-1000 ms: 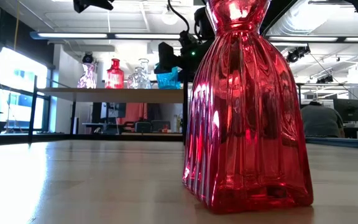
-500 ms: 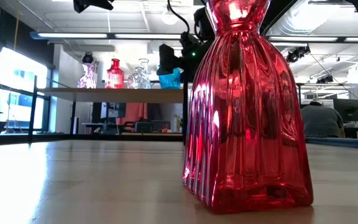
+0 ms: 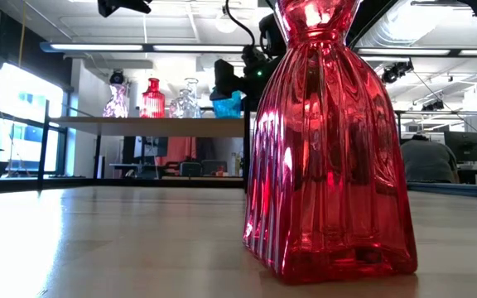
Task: Sort vases onto shelf
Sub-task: Put the bottom blue vase on the shelf aligned with the other blue vase
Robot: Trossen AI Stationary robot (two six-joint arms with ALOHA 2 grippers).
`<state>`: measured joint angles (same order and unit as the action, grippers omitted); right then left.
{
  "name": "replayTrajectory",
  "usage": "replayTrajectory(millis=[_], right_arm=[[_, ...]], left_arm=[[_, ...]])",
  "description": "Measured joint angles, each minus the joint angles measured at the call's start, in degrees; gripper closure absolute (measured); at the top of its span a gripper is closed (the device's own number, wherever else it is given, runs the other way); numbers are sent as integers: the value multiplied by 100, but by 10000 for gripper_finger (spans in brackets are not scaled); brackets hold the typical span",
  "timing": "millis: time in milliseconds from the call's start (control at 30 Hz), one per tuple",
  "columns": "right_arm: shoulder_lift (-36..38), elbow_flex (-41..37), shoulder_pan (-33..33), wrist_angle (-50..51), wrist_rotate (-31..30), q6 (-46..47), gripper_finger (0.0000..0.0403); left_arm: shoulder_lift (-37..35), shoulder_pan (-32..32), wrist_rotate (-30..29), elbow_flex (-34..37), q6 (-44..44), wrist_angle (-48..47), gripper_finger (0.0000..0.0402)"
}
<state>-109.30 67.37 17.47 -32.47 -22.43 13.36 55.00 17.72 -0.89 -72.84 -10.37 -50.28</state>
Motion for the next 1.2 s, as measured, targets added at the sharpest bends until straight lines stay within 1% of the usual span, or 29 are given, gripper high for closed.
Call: replayTrajectory(millis=[400,800,1200], right_arm=[[-2,-2,-4,-4,23,125,106],[-2,-4,-7,23,32,216,63],[-9,-7,-7,-4,36,302,36]], left_arm=[[0,-2,0,0,0,0,289],[0,0,1,0,0,0,289],[0,0,1,0,0,1,289]])
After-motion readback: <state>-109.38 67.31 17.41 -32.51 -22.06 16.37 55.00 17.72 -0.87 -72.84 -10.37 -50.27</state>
